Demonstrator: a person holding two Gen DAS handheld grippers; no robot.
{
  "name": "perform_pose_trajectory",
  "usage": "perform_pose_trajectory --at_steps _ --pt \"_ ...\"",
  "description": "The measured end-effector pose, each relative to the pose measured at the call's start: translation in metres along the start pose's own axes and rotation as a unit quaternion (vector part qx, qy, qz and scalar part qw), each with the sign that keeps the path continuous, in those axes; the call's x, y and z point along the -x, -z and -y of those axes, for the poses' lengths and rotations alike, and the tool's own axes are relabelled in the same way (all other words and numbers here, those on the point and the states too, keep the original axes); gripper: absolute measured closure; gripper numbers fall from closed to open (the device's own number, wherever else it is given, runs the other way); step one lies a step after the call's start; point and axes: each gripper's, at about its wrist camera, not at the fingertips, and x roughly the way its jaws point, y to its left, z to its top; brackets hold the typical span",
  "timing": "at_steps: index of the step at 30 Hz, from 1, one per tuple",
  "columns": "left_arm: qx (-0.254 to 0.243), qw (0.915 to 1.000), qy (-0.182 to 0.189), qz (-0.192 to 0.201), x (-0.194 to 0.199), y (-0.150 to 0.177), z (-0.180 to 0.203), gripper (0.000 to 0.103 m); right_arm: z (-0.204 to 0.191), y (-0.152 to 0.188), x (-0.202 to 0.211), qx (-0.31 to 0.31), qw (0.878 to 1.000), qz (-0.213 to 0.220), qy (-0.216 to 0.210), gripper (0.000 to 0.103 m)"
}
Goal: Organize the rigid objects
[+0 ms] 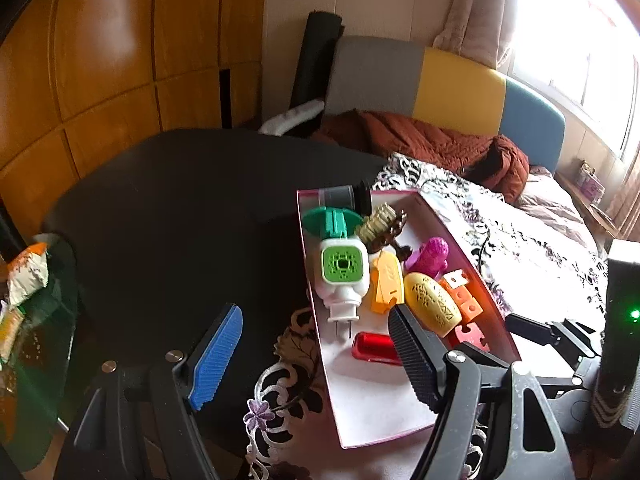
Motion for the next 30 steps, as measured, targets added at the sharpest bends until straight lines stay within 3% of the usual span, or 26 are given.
perform_pose_trajectory --at_steps 4,11,22,30 --pt "0.001 0.9997 -0.015 0.02 0.012 0.001 0.005 0.026 -0.002 -0.001 0.016 -0.013 0.999 0.034 0.025 0.028" --pt "-0.003 0.9985 -0.049 0.022 0.021 0.01 0.015 0.025 -0.007 -0.001 0.031 -0.027 0.995 0.073 0.057 0.027" --pt "0.017 0.9981 -0.041 0.043 0.03 0.015 0.01 0.025 -0.004 -0.003 0.037 -0.048 0.993 0.083 0.067 0.024" --pt "0.008 0.9972 -0.042 0.062 0.034 0.013 0.011 0.035 -0.009 -0.002 0.032 -0.04 0.994 0.076 0.061 0.024"
